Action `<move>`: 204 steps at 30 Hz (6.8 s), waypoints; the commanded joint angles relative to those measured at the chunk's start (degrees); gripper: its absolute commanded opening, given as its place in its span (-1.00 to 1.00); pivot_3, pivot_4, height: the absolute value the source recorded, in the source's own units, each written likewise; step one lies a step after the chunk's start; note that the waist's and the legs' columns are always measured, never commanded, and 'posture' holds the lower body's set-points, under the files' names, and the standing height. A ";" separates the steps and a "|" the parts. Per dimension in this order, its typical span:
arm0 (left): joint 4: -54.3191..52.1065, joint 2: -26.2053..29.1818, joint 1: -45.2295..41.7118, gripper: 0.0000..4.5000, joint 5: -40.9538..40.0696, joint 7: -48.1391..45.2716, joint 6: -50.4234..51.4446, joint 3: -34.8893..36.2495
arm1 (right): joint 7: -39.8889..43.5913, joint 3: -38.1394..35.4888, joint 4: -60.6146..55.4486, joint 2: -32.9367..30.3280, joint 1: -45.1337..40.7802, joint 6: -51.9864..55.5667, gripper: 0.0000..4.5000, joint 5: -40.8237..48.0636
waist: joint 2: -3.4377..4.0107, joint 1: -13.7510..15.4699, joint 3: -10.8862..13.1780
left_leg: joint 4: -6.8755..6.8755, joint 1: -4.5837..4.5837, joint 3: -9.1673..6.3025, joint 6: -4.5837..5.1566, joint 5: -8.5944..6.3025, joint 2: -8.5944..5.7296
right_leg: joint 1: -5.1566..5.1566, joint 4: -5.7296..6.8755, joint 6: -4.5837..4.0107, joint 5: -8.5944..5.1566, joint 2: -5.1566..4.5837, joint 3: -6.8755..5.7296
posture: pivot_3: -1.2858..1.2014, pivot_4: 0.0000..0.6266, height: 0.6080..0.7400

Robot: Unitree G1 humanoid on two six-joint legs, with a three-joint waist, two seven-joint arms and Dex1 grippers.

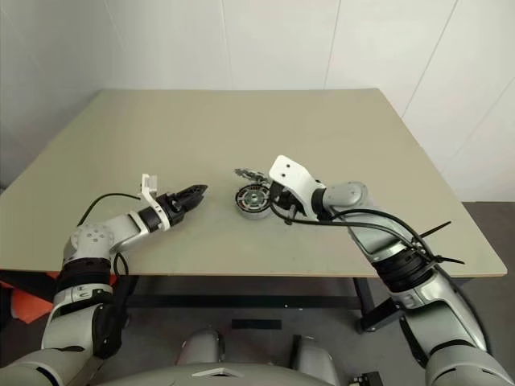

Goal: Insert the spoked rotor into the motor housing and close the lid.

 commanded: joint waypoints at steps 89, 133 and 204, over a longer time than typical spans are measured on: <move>-26.88 7.98 11.79 0.25 28.16 -15.12 -25.81 -25.14 | 1.05 -10.56 35.62 31.26 -24.80 31.10 -1.00 -4.11 | -0.02 -0.75 0.14 | -0.02 0.04 0.08 -0.43 -0.25 0.45 | -0.66 0.41 -0.90 0.04 0.29 -0.11 | 0.03 -1.00 1.00; -20.60 7.06 7.70 0.25 29.74 -17.24 -27.79 -26.10 | -8.99 -11.37 11.96 12.17 -17.52 5.49 -0.99 0.59 | -0.04 -0.62 0.14 | 0.06 -0.17 0.08 -0.57 -0.14 0.38 | -0.74 0.36 -0.87 0.25 0.23 -0.12 | 0.03 -1.00 1.00; -8.20 5.82 5.76 0.25 34.62 -16.31 -37.44 -24.83 | -14.74 -13.47 24.09 29.10 -4.18 -4.01 0.99 2.33 | -0.05 -0.58 0.12 | 0.21 0.02 0.07 -0.48 -0.19 0.39 | -0.48 0.40 -0.86 0.26 0.18 -0.13 | 0.03 -1.00 1.00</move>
